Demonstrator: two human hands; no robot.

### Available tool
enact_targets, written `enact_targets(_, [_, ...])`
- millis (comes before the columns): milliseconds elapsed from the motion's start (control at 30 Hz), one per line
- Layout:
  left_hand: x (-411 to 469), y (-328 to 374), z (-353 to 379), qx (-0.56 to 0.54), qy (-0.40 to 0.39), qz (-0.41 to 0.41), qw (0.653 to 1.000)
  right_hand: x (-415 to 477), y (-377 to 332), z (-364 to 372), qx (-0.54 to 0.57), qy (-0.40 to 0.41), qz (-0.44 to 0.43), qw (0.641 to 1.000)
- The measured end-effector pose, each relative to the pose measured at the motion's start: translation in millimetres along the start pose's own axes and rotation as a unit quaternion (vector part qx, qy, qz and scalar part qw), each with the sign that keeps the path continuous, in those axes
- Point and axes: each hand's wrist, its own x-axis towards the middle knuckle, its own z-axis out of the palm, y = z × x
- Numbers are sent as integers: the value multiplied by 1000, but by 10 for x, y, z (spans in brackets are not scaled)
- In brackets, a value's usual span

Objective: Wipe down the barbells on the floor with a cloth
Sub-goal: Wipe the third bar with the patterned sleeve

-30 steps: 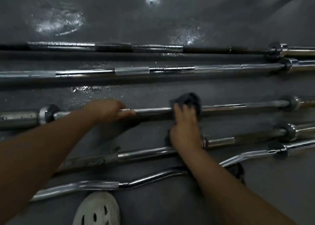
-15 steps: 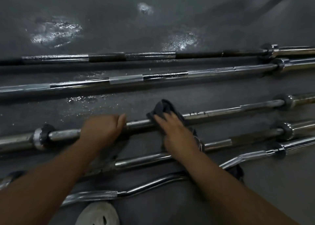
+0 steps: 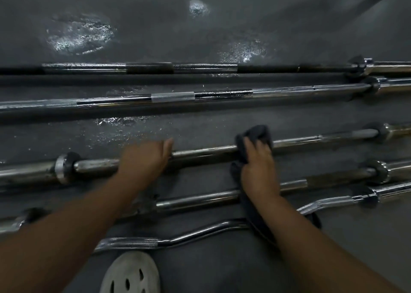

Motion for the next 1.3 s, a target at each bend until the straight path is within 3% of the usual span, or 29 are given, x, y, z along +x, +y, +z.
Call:
enact_targets(67, [-269, 52, -6, 1, 4, 8, 1000, -94, -275, 86, -43, 5, 57, 997])
enact_targets(100, [-223, 56, -46, -15, -16, 4, 1000, -187, -527, 193, -61, -5, 11, 998])
enact_targets(167, [74, 27, -127, -46, -106, -12, 993, -405, -968, 434, -36, -56, -167, 984])
enact_targets(233, [251, 11, -153, -57, -150, -5, 987, -396, -985, 440, -21, -113, -249, 962])
enact_targets(267, [229, -1, -133, -40, -112, 11, 993, -291, -835, 357, -23, -103, -245, 964])
enact_targets(333, [-24, 23, 23, -13, 11, 8, 1000, -95, -372, 188, -31, -61, -159, 985])
enact_targets(433, [-453, 40, 298, 6, 82, 56, 995, -35, -154, 68, -18, -18, -4, 1000])
enact_targets(500, [-384, 6, 296, 9, 84, 68, 994, -114, -481, 169, -46, -43, -18, 998])
enact_targets(633, [-76, -74, 55, -17, 49, 56, 997, -134, -849, 211, -58, -94, -201, 973])
enact_targets(700, [-122, -118, 99, -13, 61, 62, 996, 53, -632, 78, -68, -103, -169, 978])
enact_targets(833, [-493, -100, 284, -14, 66, 69, 995, 173, -43, -92, -35, 4, -11, 999])
enact_targets(900, [-581, -104, 358, 2, 41, 78, 996, 86, -69, -31, -41, 4, 26, 999])
enact_targets(967, [-454, -136, 319, 11, 40, 74, 996, 24, -305, 72, -52, -10, 23, 998])
enact_targets(1133, [65, -208, -37, -16, 65, 50, 997, 287, -653, 153, -58, -62, -135, 987])
enact_targets(1200, [-9, -196, 31, 8, 76, 59, 995, 416, -518, 69, -51, -37, -106, 992])
enact_targets(1300, [-113, -187, 179, 36, 67, 62, 995, 409, -404, 4, -42, 16, 37, 998])
